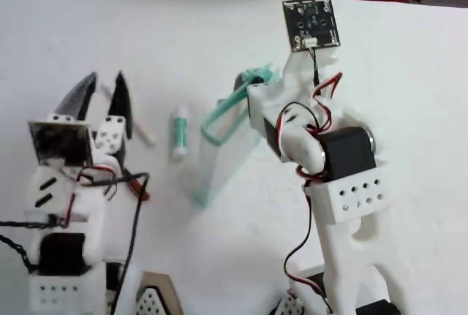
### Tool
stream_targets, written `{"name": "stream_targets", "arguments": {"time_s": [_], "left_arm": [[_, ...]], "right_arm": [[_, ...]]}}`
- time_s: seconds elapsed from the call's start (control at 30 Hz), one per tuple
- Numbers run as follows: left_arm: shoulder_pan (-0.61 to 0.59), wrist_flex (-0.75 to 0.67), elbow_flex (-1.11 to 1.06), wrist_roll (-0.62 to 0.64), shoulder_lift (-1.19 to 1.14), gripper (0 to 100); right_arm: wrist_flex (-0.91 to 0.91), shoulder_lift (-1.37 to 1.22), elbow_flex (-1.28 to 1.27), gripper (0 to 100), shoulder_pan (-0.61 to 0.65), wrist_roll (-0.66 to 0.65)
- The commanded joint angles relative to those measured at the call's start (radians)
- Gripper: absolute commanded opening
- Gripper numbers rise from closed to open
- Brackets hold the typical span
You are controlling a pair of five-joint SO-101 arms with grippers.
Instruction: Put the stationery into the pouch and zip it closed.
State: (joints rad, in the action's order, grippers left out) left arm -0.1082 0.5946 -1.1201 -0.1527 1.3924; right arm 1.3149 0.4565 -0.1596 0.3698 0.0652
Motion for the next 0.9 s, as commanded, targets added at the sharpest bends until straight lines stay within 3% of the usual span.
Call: {"name": "stream_targets", "arguments": {"time_s": [0.0,0.23,0.47,0.57,0.67,0.77,0.87], "left_arm": [[-0.033,-0.008,-0.158,-0.055,0.013,28],[-0.176,-0.080,-0.229,-0.063,0.013,31],[-0.205,-0.106,-0.404,-0.063,0.013,31],[-0.292,-0.109,-0.486,-0.064,0.015,31],[-0.421,-0.095,-0.473,-0.150,0.013,30],[-0.481,0.078,-0.425,-0.183,0.013,25],[-0.486,0.348,-0.322,-0.187,0.013,21]], "right_arm": [[0.004,-0.018,-0.055,19.8,0.012,-0.015],[0.004,-0.018,-0.055,19.8,0.008,-0.015],[0.005,-0.025,-0.057,19.8,0.007,-0.015],[0.004,-0.025,-0.057,19.8,0.007,-0.015],[0.004,-0.025,-0.057,19.8,0.010,-0.015],[-0.001,-0.024,-0.071,19.8,0.007,-0.015],[-0.038,-0.018,-0.100,19.8,0.012,-0.015]]}}
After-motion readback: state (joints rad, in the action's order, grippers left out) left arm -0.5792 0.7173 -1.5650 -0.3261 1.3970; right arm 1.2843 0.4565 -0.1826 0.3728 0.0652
